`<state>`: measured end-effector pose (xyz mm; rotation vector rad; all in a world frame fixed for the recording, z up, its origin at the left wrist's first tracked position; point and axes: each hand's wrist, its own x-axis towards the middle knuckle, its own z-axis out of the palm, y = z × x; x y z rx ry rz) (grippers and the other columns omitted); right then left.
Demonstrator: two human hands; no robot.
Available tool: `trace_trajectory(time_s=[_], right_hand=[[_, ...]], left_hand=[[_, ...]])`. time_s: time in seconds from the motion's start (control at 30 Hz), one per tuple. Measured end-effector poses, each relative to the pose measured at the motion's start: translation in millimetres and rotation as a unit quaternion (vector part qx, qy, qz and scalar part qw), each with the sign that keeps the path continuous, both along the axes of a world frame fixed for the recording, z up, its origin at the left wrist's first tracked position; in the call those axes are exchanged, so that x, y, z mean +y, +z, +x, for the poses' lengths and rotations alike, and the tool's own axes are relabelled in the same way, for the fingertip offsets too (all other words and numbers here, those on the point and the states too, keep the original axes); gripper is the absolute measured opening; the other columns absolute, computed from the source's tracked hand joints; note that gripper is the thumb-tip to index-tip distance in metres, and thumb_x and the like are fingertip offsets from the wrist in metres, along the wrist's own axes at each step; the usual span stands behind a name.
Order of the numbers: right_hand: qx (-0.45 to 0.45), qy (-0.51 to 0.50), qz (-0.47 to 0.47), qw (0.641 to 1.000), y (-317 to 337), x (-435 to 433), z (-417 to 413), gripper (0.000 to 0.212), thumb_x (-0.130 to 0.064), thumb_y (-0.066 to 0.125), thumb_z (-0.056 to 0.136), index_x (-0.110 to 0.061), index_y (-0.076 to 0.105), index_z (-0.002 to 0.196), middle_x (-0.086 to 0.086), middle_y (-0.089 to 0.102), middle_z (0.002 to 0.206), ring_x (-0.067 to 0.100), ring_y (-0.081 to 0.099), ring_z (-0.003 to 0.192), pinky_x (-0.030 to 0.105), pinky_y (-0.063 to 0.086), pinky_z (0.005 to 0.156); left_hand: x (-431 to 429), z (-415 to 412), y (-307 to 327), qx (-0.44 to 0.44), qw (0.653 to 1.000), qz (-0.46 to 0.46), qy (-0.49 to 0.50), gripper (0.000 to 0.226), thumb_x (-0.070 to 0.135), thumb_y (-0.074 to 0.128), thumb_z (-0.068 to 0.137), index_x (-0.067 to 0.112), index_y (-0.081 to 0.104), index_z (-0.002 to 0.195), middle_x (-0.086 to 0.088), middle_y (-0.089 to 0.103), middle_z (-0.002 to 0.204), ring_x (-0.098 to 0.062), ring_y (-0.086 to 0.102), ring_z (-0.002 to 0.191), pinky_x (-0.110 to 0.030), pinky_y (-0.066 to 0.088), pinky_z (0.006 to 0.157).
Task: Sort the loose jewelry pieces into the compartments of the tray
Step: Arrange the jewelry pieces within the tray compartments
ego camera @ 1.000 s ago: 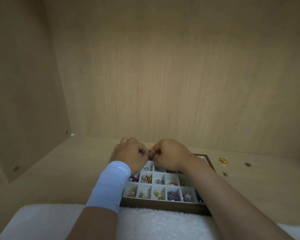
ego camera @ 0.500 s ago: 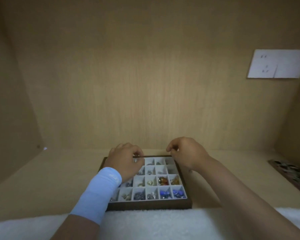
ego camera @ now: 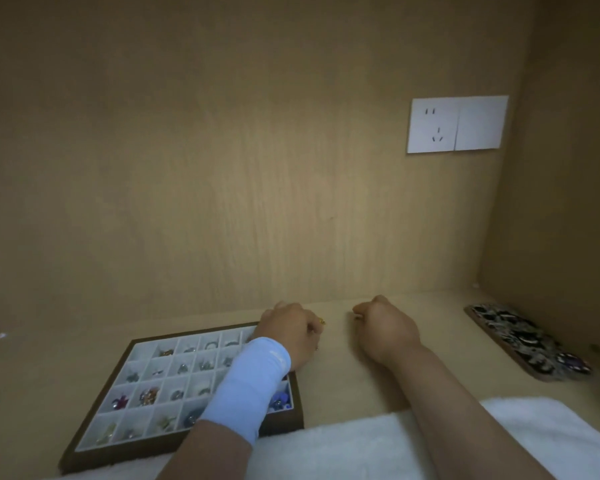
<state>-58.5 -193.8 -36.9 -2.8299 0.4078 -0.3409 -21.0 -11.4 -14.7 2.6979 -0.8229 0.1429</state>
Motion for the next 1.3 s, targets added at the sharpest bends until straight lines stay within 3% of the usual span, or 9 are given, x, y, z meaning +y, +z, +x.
trace_trajectory(time_s=[0.2, 0.37, 0.5, 0.63, 0.73, 0.83, 1.07, 1.3], right_hand=[[-0.025, -0.004, 0.022, 0.999, 0, -4, 8, 0.029, -0.023, 0.051, 0.097, -0.030, 0.072, 0.115, -0.004, 0.064, 0.124, 0.020, 0.062, 0.113, 0.027, 0.047, 0.089], [-0.046, 0.017, 0.054, 0.997, 2, 11, 10, 0.019, -0.029, 0.059, 0.090, -0.028, 0.077, 0.095, -0.008, 0.074, 0.104, 0.018, 0.067, 0.101, 0.030, 0.054, 0.083], [-0.075, 0.048, 0.130, 0.987, 0, 24, 12, 0.014, -0.033, 0.063, 0.088, -0.031, 0.077, 0.087, -0.012, 0.074, 0.091, 0.012, 0.067, 0.088, 0.028, 0.052, 0.075], [-0.134, 0.100, 0.251, 0.953, -4, 35, 17, 0.011, -0.028, 0.071, 0.087, -0.027, 0.076, 0.078, -0.012, 0.074, 0.081, 0.002, 0.065, 0.079, 0.026, 0.052, 0.076], [-0.183, 0.146, 0.318, 0.919, -5, 42, 16, 0.015, -0.022, 0.076, 0.086, -0.030, 0.074, 0.073, -0.016, 0.071, 0.071, -0.007, 0.059, 0.065, 0.010, 0.043, 0.063], [-0.211, 0.178, 0.362, 0.890, -2, 48, 13, 0.021, -0.016, 0.078, 0.085, -0.031, 0.074, 0.072, -0.018, 0.070, 0.070, -0.007, 0.056, 0.057, 0.008, 0.041, 0.059], [-0.203, 0.225, 0.386, 0.871, 13, 70, 13, 0.006, -0.023, 0.078, 0.085, -0.028, 0.078, 0.081, -0.008, 0.075, 0.080, 0.003, 0.066, 0.070, 0.021, 0.053, 0.067], [-0.145, 0.283, 0.338, 0.886, 47, 95, 27, 0.006, -0.023, 0.078, 0.085, -0.023, 0.077, 0.079, -0.010, 0.072, 0.073, -0.005, 0.059, 0.063, 0.014, 0.047, 0.063]], left_hand=[[3, 8, -11, -0.007, 1.000, -0.014, -0.007, 0.024, 0.035, 0.049, 0.095, 0.032, 0.073, 0.091, 0.009, 0.068, 0.104, -0.019, 0.051, 0.108, -0.034, 0.034, 0.097], [5, 7, -10, 0.002, 0.999, -0.053, -0.014, 0.023, 0.034, 0.051, 0.095, 0.031, 0.073, 0.100, 0.010, 0.070, 0.105, -0.016, 0.056, 0.105, -0.034, 0.041, 0.100], [8, 5, -8, 0.027, 0.993, -0.116, 0.001, 0.025, 0.027, 0.049, 0.094, 0.033, 0.066, 0.110, 0.012, 0.070, 0.102, -0.012, 0.061, 0.101, -0.036, 0.044, 0.101], [14, 8, -5, 0.063, 0.980, -0.189, 0.020, 0.016, 0.029, 0.056, 0.092, 0.038, 0.064, 0.104, 0.015, 0.068, 0.096, -0.009, 0.062, 0.095, -0.033, 0.049, 0.094], [20, 11, 1, 0.085, 0.969, -0.230, 0.021, 0.010, 0.030, 0.062, 0.090, 0.039, 0.065, 0.092, 0.016, 0.068, 0.092, -0.006, 0.063, 0.090, -0.029, 0.050, 0.087], [31, 12, 6, 0.107, 0.961, -0.252, 0.029, 0.008, 0.034, 0.064, 0.089, 0.035, 0.068, 0.096, 0.010, 0.070, 0.097, -0.006, 0.063, 0.094, -0.029, 0.050, 0.087], [62, 6, 21, 0.155, 0.932, -0.327, 0.033, 0.007, 0.034, 0.073, 0.084, 0.031, 0.071, 0.090, 0.008, 0.073, 0.093, -0.008, 0.067, 0.091, -0.026, 0.052, 0.082], [108, 20, 32, 0.135, 0.922, -0.360, 0.049, 0.004, 0.029, 0.074, 0.083, 0.028, 0.074, 0.087, 0.006, 0.075, 0.088, -0.010, 0.068, 0.086, -0.027, 0.053, 0.079]])
